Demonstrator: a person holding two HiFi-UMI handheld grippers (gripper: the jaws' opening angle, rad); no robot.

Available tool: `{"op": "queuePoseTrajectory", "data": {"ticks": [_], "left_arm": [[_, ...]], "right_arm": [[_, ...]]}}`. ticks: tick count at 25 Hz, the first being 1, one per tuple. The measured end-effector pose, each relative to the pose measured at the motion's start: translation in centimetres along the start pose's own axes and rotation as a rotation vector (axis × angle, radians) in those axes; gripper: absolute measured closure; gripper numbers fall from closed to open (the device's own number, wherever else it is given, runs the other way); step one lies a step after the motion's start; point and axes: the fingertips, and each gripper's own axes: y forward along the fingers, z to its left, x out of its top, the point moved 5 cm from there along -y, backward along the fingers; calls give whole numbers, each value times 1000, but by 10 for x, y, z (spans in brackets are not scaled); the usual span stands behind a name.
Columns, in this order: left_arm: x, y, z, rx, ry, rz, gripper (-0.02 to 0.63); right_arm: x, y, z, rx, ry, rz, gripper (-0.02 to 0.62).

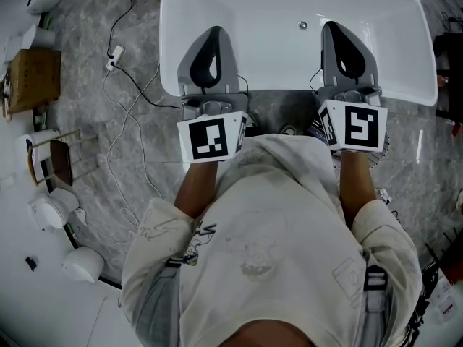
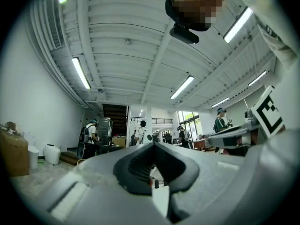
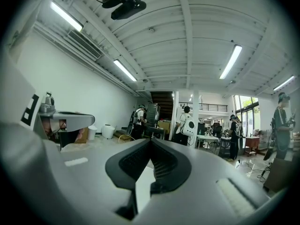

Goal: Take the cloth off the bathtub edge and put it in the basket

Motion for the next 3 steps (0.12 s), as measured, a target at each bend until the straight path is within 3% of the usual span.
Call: {"op": "queuePoseTrajectory", "data": {"ticks": [3], "left_arm": [[-1,2,0,-6,4,6,604]], "right_arm": [[0,2,0,-1,-7,2,594]]}}
